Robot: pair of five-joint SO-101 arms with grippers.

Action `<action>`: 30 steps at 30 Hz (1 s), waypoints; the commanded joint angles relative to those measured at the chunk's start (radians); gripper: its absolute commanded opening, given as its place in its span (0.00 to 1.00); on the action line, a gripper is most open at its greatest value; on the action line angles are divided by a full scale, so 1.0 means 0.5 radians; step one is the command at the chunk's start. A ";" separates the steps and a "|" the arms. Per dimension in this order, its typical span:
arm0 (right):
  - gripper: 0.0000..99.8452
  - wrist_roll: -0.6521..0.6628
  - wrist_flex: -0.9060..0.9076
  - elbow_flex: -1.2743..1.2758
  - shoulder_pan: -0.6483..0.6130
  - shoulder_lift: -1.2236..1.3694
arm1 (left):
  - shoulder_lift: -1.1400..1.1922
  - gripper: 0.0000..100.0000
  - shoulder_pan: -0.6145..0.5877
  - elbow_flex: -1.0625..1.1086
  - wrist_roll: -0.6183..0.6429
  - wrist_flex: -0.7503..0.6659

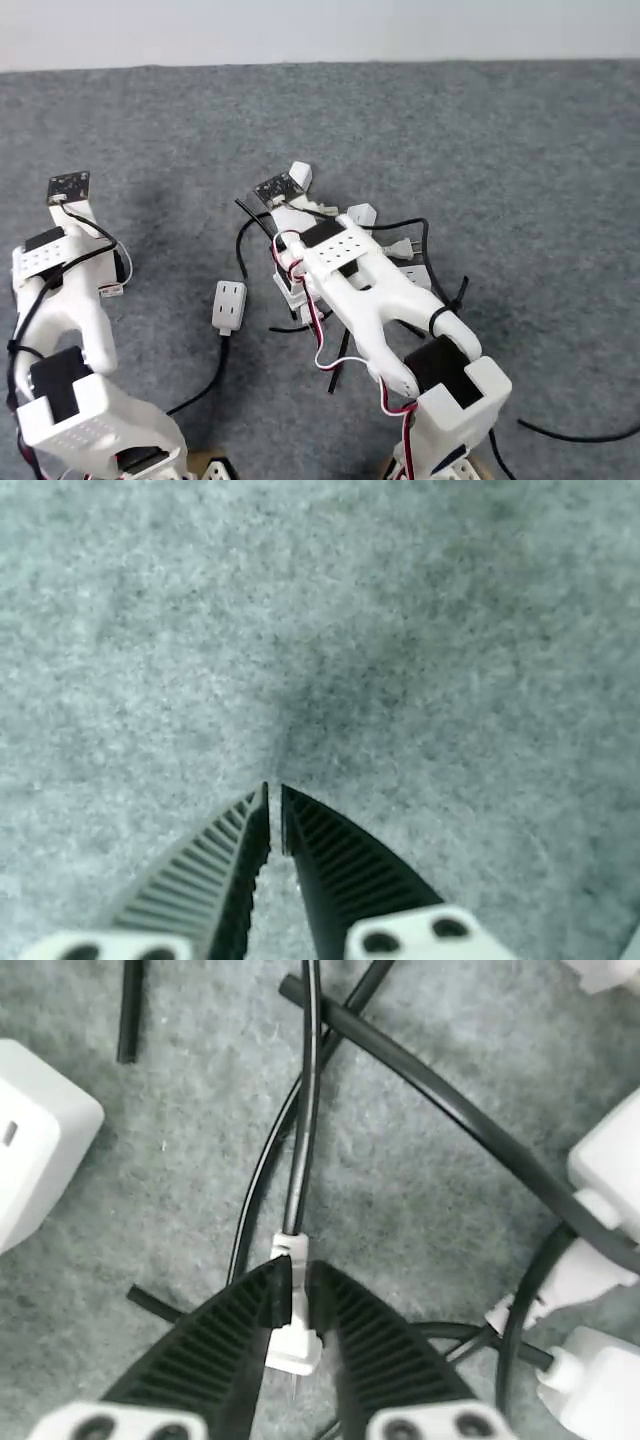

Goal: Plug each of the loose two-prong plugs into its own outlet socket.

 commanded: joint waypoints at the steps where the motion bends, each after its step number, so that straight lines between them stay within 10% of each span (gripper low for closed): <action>1: 0.11 0.006 0.106 -0.178 -0.026 -0.011 | -0.052 0.01 -0.003 -0.048 -0.025 0.015; 30: 0.11 0.199 0.023 -0.157 -0.078 0.186 | -0.052 0.01 -0.003 -0.048 -0.028 0.015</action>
